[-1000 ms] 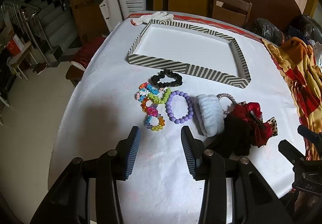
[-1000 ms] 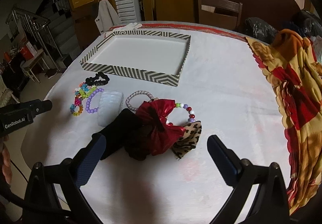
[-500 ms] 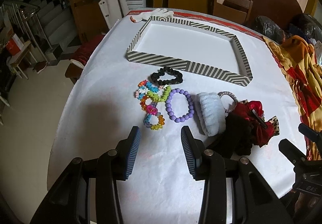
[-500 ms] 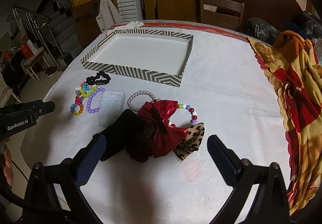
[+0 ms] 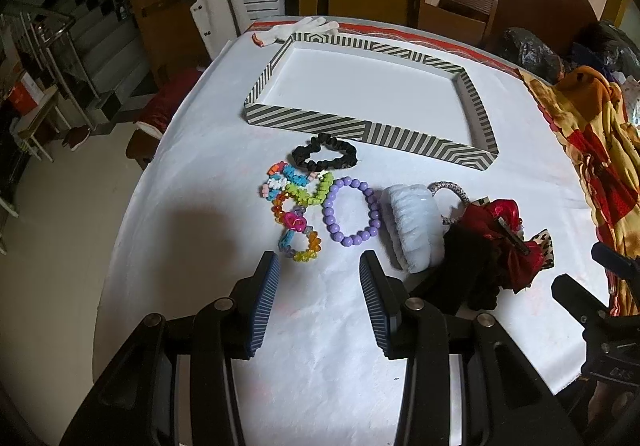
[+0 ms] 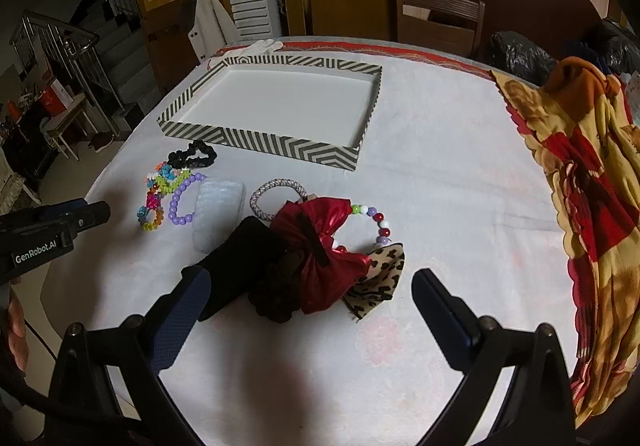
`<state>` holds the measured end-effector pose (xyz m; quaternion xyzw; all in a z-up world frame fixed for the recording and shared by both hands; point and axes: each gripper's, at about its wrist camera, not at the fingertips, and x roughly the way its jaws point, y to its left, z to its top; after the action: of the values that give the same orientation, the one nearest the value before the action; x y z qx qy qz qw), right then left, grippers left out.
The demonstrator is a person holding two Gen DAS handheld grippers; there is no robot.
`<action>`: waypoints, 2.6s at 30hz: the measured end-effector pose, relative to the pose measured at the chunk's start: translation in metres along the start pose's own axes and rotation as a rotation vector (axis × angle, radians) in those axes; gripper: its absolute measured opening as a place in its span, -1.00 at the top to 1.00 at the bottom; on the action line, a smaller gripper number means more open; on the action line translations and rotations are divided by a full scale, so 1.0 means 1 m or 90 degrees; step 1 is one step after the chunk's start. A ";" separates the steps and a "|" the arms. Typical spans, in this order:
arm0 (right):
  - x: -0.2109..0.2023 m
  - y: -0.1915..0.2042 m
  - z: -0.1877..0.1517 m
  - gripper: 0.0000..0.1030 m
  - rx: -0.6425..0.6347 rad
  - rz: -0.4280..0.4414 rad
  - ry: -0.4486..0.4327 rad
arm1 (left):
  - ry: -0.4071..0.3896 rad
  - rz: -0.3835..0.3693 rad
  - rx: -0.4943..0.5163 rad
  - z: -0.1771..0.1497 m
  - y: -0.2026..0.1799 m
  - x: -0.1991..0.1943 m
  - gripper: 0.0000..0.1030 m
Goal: Organize jewelry
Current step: 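Lower the open right tool over the red satin bow, then grasp the red satin bow with the right tool while the left tool grasps the black scrunchie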
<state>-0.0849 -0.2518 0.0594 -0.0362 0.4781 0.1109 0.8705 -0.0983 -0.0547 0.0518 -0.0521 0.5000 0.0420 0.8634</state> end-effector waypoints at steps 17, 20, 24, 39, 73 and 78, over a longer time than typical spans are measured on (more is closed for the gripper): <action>0.008 -0.015 -0.005 -0.98 0.030 0.015 0.017 | 0.035 -0.004 -0.023 0.002 0.010 0.015 0.08; 0.008 -0.023 -0.007 -0.98 0.035 0.016 0.017 | 0.044 -0.021 -0.044 0.007 0.019 0.019 0.08; 0.008 -0.035 -0.012 -0.98 0.040 0.019 0.018 | 0.046 -0.030 -0.069 0.018 0.031 0.024 0.08; 0.028 -0.056 -0.008 -0.42 0.077 0.104 0.036 | 0.069 -0.046 -0.062 0.067 0.038 0.063 0.07; 0.069 -0.032 0.015 0.71 0.045 0.163 0.051 | 0.126 -0.151 0.035 0.114 0.039 0.137 0.79; 0.045 -0.044 0.023 0.71 0.067 0.178 0.019 | 0.094 -0.177 0.026 0.119 0.045 0.103 0.80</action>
<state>-0.0326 -0.2832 0.0321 0.0750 0.4965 0.2054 0.8400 0.0494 0.0075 0.0196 -0.1063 0.5508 -0.0922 0.8227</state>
